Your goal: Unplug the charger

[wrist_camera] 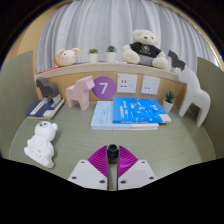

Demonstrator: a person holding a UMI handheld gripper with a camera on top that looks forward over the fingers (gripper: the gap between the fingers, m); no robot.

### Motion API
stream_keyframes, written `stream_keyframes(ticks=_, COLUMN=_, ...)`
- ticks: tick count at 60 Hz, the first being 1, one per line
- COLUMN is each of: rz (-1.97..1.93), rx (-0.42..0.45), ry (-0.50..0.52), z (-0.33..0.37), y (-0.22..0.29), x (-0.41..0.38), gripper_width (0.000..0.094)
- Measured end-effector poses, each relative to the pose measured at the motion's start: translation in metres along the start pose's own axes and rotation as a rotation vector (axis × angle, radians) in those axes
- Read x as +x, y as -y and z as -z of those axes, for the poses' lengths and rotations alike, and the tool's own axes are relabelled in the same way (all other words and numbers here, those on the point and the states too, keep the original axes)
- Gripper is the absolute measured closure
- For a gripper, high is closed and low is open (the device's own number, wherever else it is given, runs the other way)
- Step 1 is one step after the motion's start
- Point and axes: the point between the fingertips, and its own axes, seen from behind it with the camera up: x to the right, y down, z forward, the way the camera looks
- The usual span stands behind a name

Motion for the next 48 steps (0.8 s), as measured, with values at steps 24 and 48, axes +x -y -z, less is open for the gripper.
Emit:
stream_keyframes(ticks=24, rz=0.016, rx=0.058, ry=-0.016, z=0.047, y=0.045, x=0.005, gripper_width=0.0165)
stream_keyframes(ticks=48, rz=0.001, rx=0.216, ry=-0.007, z=0.259, y=0.093, x=-0.006, gripper_width=0.0097)
